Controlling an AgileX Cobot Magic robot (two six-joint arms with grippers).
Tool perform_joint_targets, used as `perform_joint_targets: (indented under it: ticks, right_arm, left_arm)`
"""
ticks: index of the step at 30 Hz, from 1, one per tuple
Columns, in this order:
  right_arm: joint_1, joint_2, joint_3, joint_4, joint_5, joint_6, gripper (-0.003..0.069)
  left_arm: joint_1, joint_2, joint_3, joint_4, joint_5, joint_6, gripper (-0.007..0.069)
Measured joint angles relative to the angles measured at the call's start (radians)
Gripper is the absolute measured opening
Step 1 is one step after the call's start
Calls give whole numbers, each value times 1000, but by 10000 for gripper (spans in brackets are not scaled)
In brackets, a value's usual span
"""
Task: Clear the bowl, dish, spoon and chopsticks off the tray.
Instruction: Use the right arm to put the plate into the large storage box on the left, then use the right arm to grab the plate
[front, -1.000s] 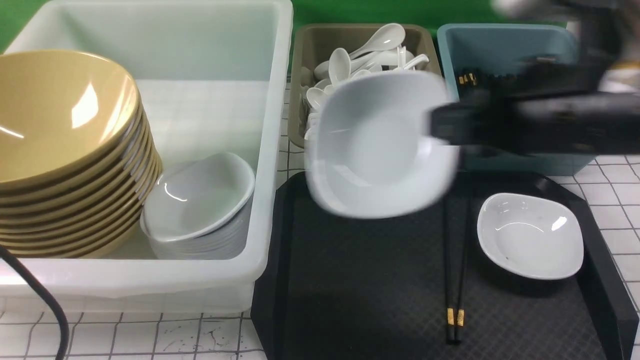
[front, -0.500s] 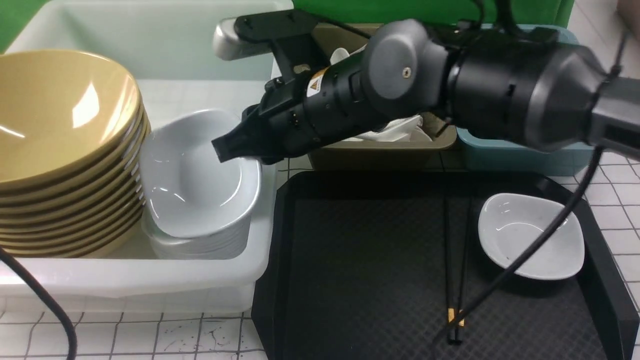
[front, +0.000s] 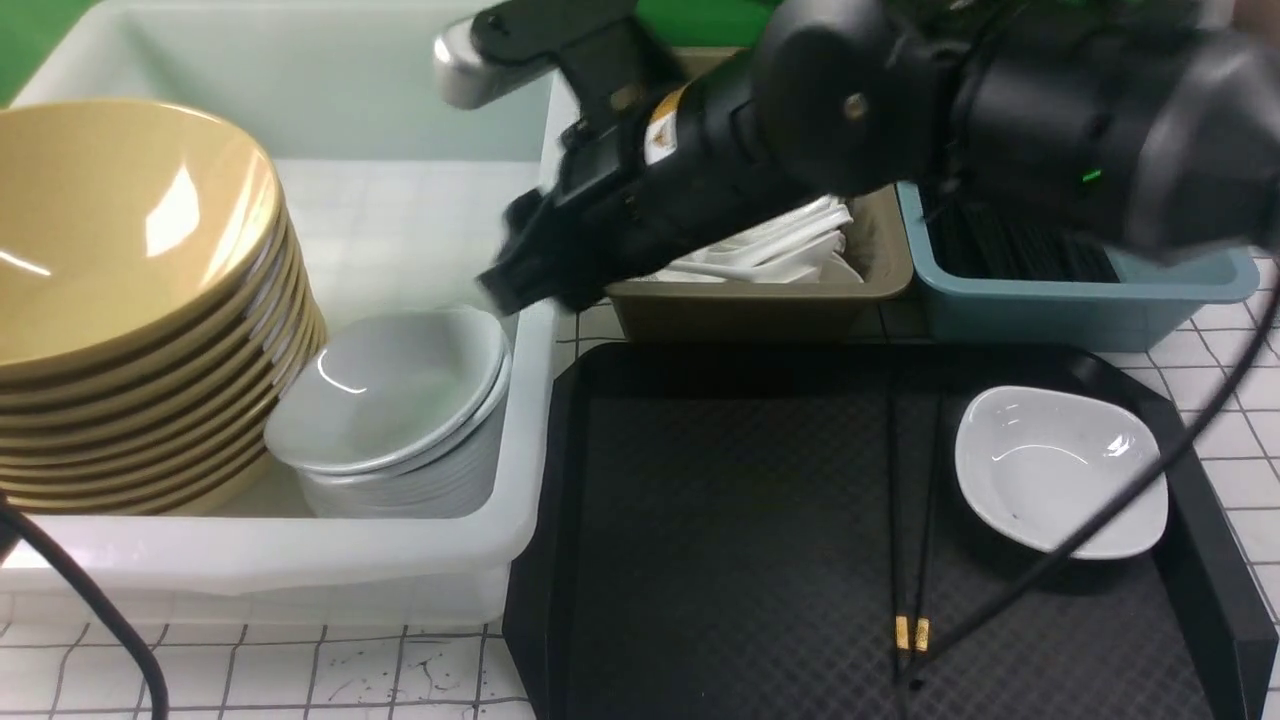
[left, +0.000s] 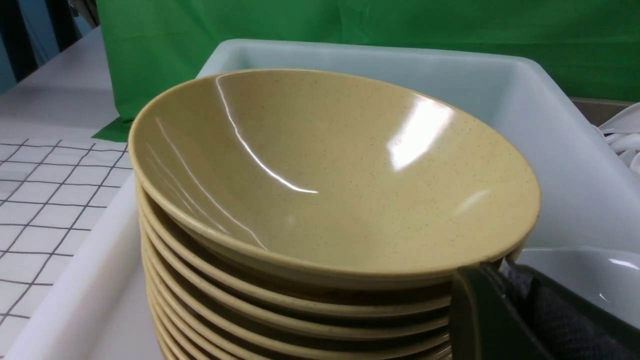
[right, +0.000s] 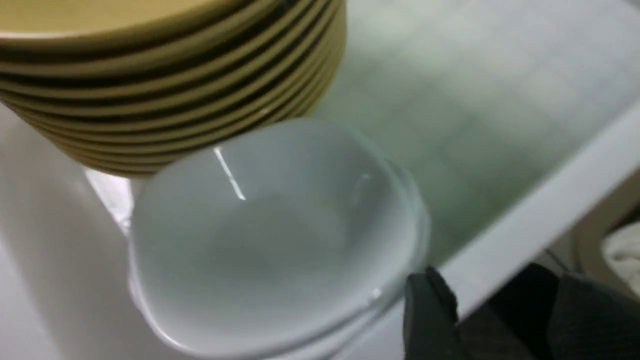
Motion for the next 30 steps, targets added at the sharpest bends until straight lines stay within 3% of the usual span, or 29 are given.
perform_joint_targets:
  ticks: [4,7,9,12,18,22,30]
  right_arm:
    - [-58,-67,29,-161,151,84,214]
    - [-200,-136,155,-151,228,146,190]
    - [-302,-167,275,-81,229,127,192]
    - [-574,-228,558,161,155,31,253]
    - [-801,-296,830,441,38,-113,410]
    - [-839,-311,917,479,22,-150,470]
    - [-845,-291,949,502,-94,-152,484]
  left_arm:
    - [0,0,0,-1,1,0,-12]
    - [0,0,0,-14,7,0,-12]
    - [0,0,0,-28,9,0,-12]
    - [0,0,0,-42,9,0,-12]
    - [-1,0,0,-42,6,1,-12]
    - [-1,0,0,-43,-6,1,-12]
    - [-3,0,1,-46,-13,1,-12]
